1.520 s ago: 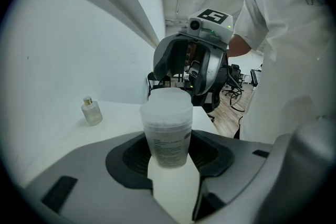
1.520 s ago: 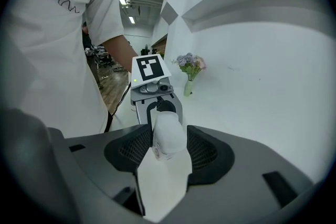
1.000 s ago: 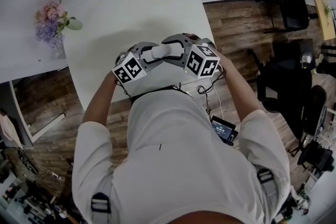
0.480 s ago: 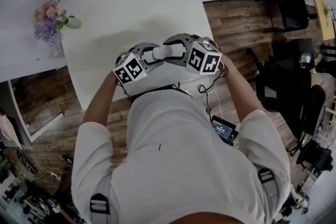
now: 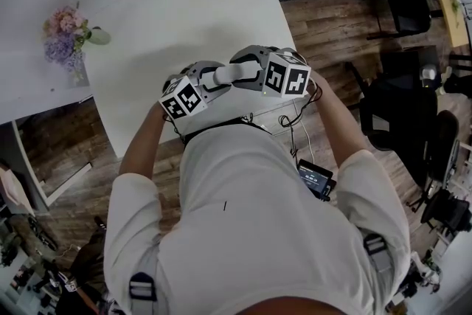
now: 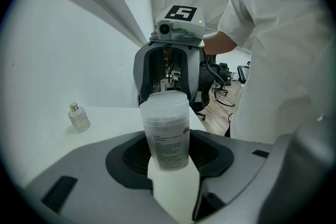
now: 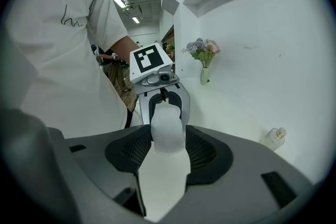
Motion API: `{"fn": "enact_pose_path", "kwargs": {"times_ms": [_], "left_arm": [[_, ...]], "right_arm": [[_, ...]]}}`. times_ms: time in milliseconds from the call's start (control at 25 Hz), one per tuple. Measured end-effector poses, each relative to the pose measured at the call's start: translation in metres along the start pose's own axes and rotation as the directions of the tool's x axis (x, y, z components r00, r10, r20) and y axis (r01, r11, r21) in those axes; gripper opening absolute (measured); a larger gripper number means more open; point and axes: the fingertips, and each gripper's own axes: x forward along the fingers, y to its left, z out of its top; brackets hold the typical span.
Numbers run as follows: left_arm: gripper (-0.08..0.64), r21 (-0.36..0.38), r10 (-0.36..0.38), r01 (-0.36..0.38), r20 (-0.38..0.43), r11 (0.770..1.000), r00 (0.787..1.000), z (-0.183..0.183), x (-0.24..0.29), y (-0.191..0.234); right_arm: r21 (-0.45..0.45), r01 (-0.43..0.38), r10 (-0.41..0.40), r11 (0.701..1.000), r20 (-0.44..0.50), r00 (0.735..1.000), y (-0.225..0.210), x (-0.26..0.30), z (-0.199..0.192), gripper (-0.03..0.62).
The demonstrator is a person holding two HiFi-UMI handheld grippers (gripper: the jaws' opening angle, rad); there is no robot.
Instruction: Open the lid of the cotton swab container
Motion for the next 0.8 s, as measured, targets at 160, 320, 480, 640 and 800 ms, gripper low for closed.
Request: {"fn": "enact_pose_path", "kwargs": {"times_ms": [160,320,480,640,800], "left_arm": [[0.216,0.005,-0.004,0.004,0.004,1.0,1.0,0.001,-0.001,-0.002],[0.216,0.008,0.0,0.0,0.001,1.0,1.0,0.0,0.001,-0.003],[0.215,0.029,0.011,-0.011,-0.009,1.0,1.0,-0.002,0.002,-0.005],[0.21,0.043,0.016,-0.016,0.002,0.999,1.0,-0.001,0.002,-0.007],[0.21,0.058,0.029,-0.029,0.001,0.998,1.0,0.0,-0.001,-0.006]], "right_arm": [[0.012,-0.021,0.021,1.0,-0.006,1.0,0.001,-0.001,0.0,0.202],[0.008,-0.036,0.036,0.999,-0.017,0.999,0.003,0.0,-0.002,0.202],[0.046,-0.061,0.061,0.997,-0.004,0.998,0.005,-0.001,0.0,0.201],[0.125,-0.098,0.093,0.987,0.046,0.995,0.005,-0.008,0.011,0.198],[0.129,-0.096,0.089,0.987,0.061,0.994,0.003,-0.006,0.011,0.199]]}}
